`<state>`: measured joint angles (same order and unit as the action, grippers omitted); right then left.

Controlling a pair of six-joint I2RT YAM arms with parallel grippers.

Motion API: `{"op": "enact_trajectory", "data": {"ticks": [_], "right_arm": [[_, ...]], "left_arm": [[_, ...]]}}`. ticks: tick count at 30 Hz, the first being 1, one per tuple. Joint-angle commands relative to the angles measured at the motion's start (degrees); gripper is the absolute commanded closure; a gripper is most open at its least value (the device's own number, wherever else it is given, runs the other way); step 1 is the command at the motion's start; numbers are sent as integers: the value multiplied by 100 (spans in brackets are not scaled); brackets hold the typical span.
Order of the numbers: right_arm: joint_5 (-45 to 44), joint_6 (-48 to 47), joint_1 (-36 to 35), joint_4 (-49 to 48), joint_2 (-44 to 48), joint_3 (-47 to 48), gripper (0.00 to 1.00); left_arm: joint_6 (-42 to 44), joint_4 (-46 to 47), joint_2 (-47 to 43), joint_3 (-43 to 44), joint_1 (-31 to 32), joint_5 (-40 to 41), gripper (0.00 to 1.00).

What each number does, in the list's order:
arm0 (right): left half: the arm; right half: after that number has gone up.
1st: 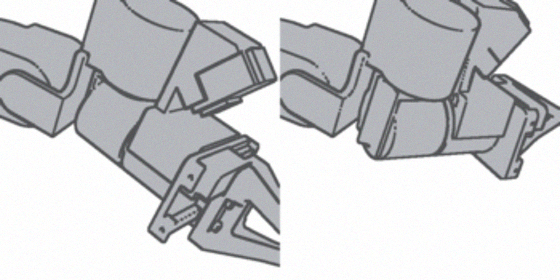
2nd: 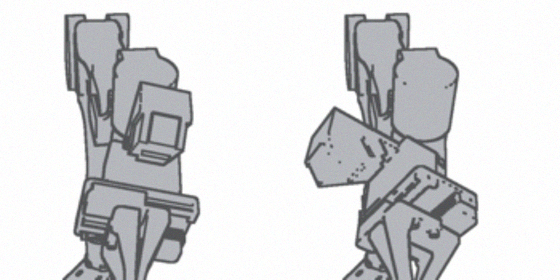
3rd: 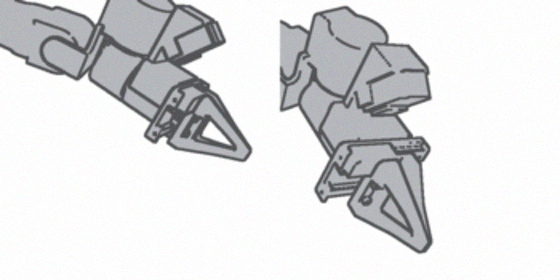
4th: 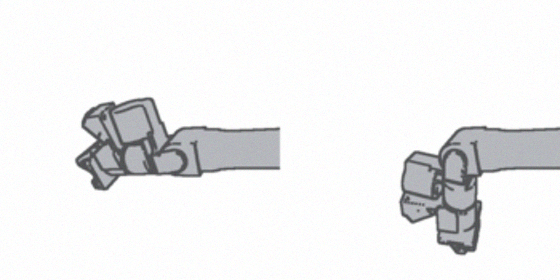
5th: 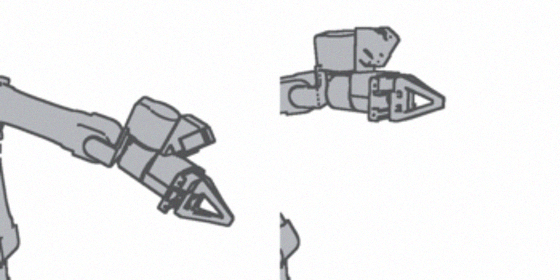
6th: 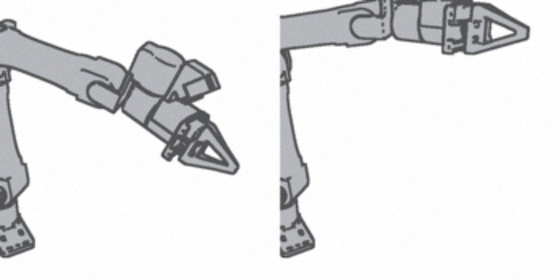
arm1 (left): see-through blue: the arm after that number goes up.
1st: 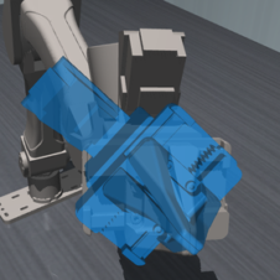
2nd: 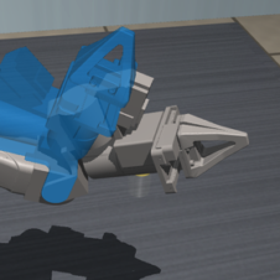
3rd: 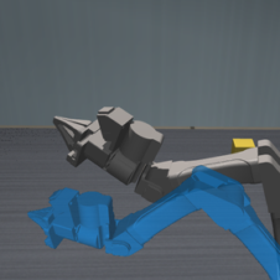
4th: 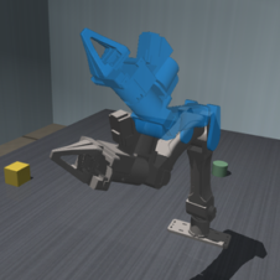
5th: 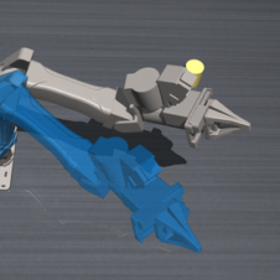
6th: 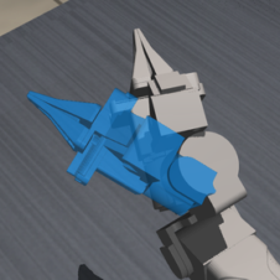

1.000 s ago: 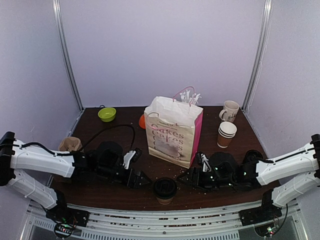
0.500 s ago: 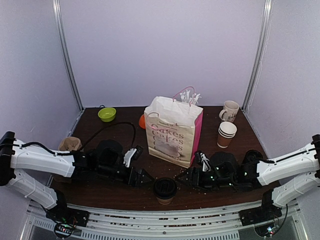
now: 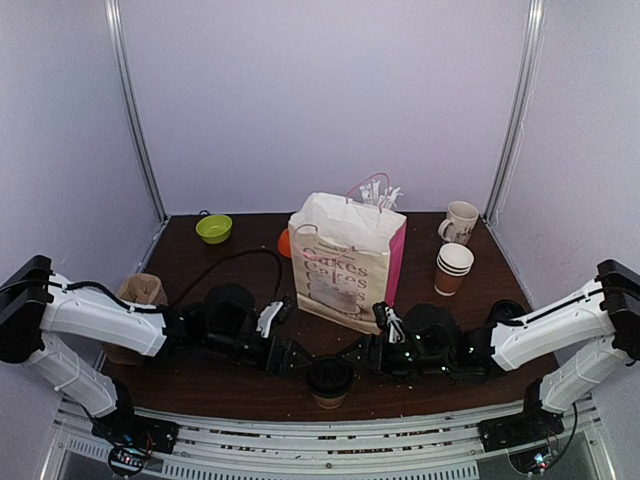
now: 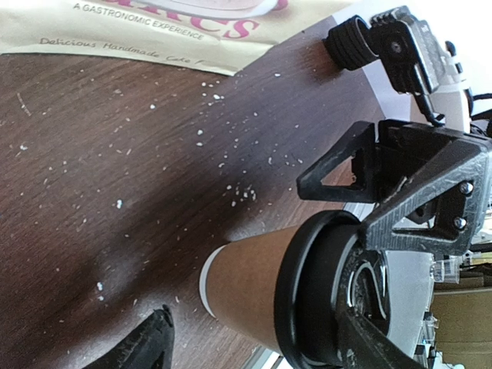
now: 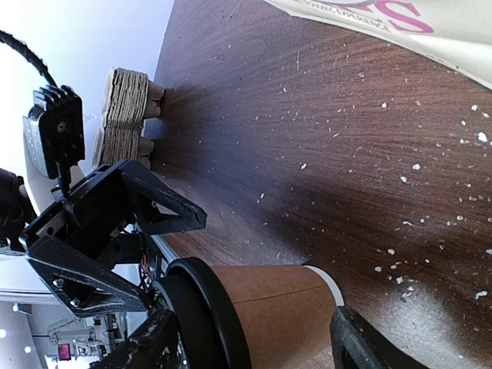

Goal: Pack the takeout coffee

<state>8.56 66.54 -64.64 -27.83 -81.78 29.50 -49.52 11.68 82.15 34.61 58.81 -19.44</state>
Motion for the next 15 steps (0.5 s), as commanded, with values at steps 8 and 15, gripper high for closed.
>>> {"op": "enact_trajectory", "data": {"ticks": [8,15], "right_arm": [[132,225,-31,17,-211,-373,38],[134,323,-36,19,-129,-630,40]], "left_arm": [[-34,461,340,-311,-1,-158,38],[-62,557,322,-655,-1,-188,43]]}}
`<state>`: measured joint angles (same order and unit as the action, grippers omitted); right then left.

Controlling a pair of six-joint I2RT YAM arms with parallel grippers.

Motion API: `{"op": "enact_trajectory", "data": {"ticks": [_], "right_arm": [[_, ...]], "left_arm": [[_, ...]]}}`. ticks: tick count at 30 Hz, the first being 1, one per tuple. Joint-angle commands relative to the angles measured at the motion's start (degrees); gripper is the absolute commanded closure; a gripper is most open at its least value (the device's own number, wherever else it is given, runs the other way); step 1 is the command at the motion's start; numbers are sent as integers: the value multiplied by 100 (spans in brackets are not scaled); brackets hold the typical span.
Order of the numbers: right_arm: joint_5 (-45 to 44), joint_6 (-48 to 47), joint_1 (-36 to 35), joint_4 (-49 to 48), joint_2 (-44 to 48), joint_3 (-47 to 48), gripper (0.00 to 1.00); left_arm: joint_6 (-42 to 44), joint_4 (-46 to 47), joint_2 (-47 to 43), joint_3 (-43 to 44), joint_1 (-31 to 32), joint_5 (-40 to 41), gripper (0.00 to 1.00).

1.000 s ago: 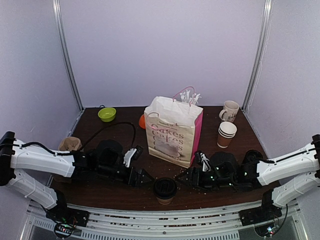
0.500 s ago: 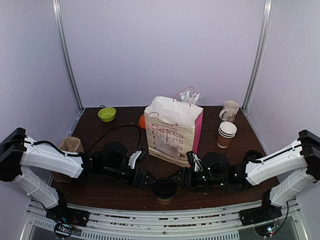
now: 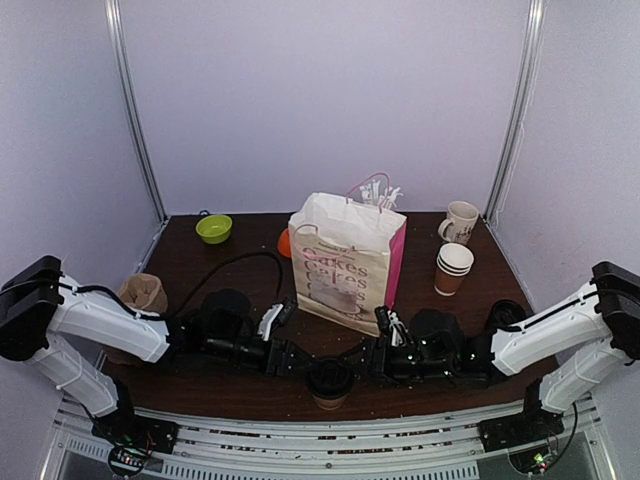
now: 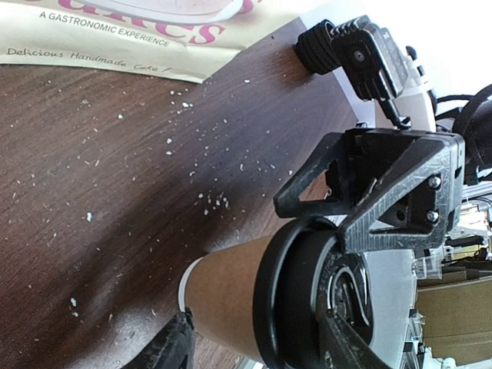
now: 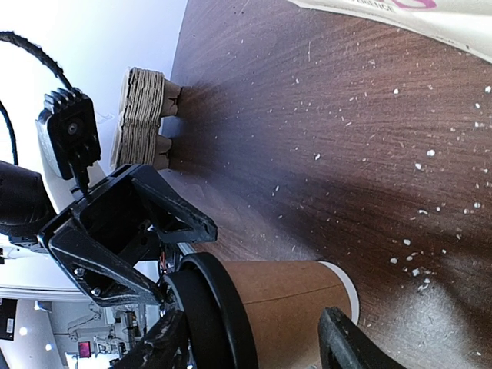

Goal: Pack the takeout coffee

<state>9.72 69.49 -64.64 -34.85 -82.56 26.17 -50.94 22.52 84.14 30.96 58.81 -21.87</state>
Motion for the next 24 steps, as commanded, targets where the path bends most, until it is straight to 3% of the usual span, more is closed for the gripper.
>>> {"op": "enact_trajectory", "data": {"ticks": [1,6,13,19,24], "right_arm": [[7,-25,-36,771,42,-260,37],[-251,-470,-31,1623,620,278,26],[-478,-1223,-108,3115,1108,1094,20],[-1187,-2290,-618,4962,808,2211,20],[-1978,-2992,-1092,6391,16,3414,19]], "left_arm": [[120,-615,68,-231,-1,71,42],[423,-1133,-263,217,-1,260,25],[673,-1731,-793,745,-1,524,3],[777,-2032,-1506,635,-1,1007,2],[839,-2425,-2272,336,-1,2120,2]]}}
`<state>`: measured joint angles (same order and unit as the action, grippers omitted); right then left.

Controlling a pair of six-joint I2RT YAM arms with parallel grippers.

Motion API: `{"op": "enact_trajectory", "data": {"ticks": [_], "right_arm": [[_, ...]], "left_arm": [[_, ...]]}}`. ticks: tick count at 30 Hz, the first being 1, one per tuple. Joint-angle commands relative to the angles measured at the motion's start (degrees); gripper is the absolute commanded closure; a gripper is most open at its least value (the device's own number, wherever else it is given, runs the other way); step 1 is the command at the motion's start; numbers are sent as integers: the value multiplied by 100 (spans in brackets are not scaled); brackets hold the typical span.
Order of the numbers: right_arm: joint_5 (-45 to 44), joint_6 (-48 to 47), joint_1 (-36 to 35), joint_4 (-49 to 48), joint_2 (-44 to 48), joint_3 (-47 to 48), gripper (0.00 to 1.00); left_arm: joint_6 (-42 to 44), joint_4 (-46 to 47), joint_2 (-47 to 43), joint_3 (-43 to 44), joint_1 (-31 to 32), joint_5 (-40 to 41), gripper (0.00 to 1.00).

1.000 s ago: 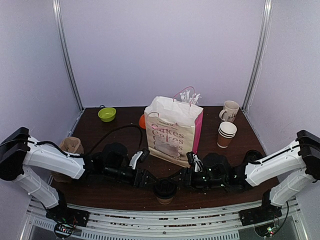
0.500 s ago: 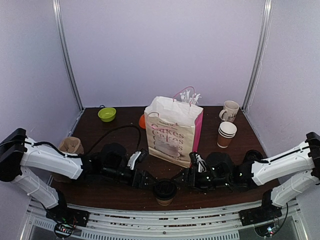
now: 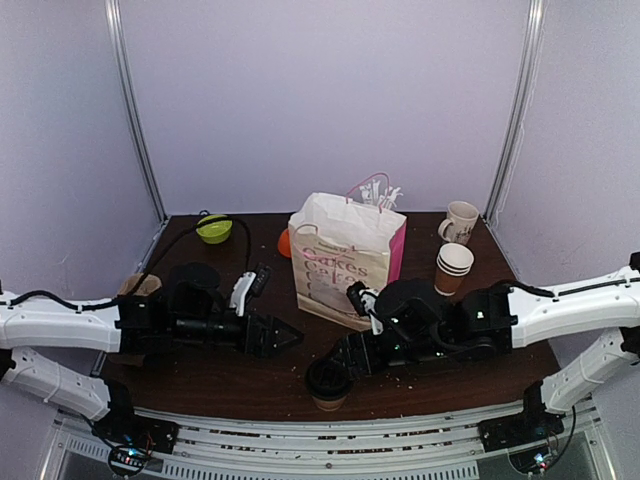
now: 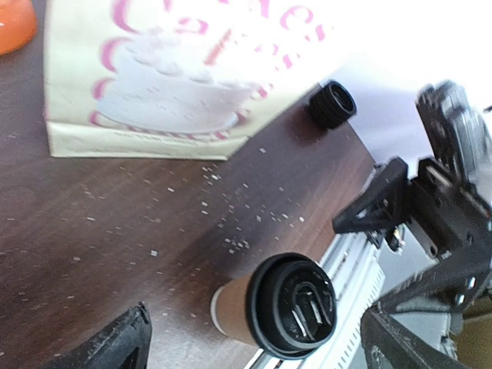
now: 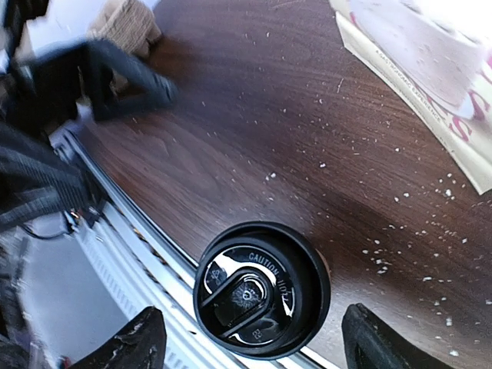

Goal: Pack the takeout coffee

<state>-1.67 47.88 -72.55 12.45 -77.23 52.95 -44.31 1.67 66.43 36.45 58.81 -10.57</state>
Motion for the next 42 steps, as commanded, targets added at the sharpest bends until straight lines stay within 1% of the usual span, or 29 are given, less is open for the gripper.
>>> {"op": "enact_trajectory", "data": {"ticks": [1,6,12,17,22,26,34,36,38,42], "right_arm": [[-933,-967,-370,1812,-724,1008,18],[-1094,-1284,-520,2476,-1447,1777,11],[-1134,-1461,-567,2814,-1914,2259,8],[-1058,-1526,-574,2905,-2106,2442,8],[-830,-1570,-574,2808,-2139,2464,8],[-826,-1567,-575,2773,-2168,2457,8],[-683,-1588,-562,2620,-2227,2344,15],[-676,-1574,-561,2586,-2213,2314,18],[-689,-1548,-564,2584,-2193,2295,25],[-777,-1450,-559,2570,-2030,2211,32]], "left_arm": [[173,-463,-692,-248,-1,1172,2],[105,-807,-1306,-437,4,1776,2],[36,-937,-1602,-619,-1,1891,2],[39,-915,-1616,-687,-1,1887,2],[51,-837,-1590,-703,-1,1827,2],[31,-784,-1546,-718,-1,1787,2],[-40,-706,-1494,-792,-1,1752,2],[-50,-680,-1495,-810,-1,1751,2],[-58,-677,-1478,-818,-1,1751,2],[-62,-677,-1473,-828,-1,1751,2]]}}
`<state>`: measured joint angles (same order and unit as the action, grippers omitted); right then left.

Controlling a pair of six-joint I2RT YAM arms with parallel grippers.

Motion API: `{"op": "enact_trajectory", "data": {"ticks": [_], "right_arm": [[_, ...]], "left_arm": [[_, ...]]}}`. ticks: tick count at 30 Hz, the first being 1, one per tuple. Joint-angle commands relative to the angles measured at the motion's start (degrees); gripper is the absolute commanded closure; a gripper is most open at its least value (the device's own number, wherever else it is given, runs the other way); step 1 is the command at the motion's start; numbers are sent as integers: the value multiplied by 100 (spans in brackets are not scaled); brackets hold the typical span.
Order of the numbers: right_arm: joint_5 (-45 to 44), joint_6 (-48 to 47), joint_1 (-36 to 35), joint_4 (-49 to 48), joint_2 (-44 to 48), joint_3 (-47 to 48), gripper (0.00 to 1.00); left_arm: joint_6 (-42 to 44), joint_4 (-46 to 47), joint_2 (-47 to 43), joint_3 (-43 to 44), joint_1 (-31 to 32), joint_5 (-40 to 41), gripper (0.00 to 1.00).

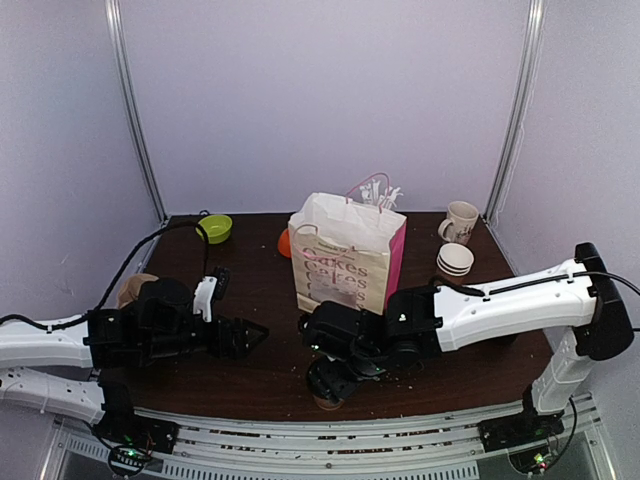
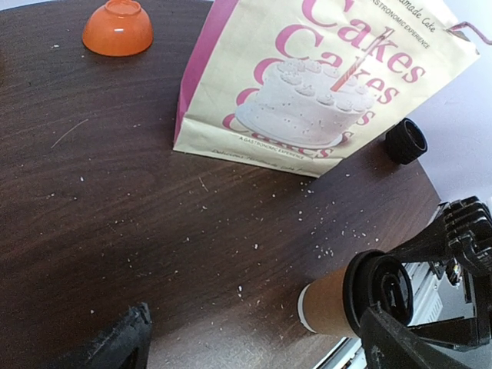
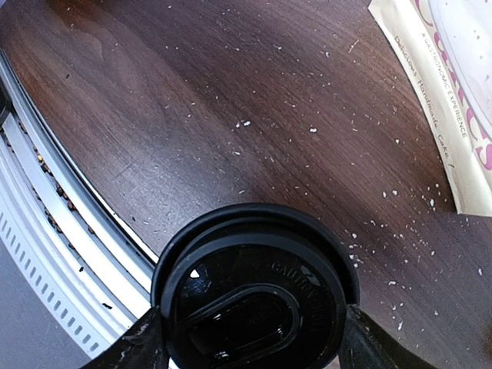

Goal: Pack the takeout coffee

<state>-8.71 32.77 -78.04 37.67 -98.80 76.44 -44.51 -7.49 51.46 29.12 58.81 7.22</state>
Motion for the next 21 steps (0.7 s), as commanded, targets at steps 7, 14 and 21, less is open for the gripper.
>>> {"op": "enact_trajectory", "data": {"ticks": [7,14,21], "right_arm": [[-525,418,10,322,803,-532,34],[-1035,849,478,882,2036,-1304,34],[-1223,563,2153,892,3216,-1980,34]], "left_arm": [[-34,259,43,-91,-1,19,2],[-16,428,206,-99,-1,0,2],[45,686,485,-76,1,-115,2]]}}
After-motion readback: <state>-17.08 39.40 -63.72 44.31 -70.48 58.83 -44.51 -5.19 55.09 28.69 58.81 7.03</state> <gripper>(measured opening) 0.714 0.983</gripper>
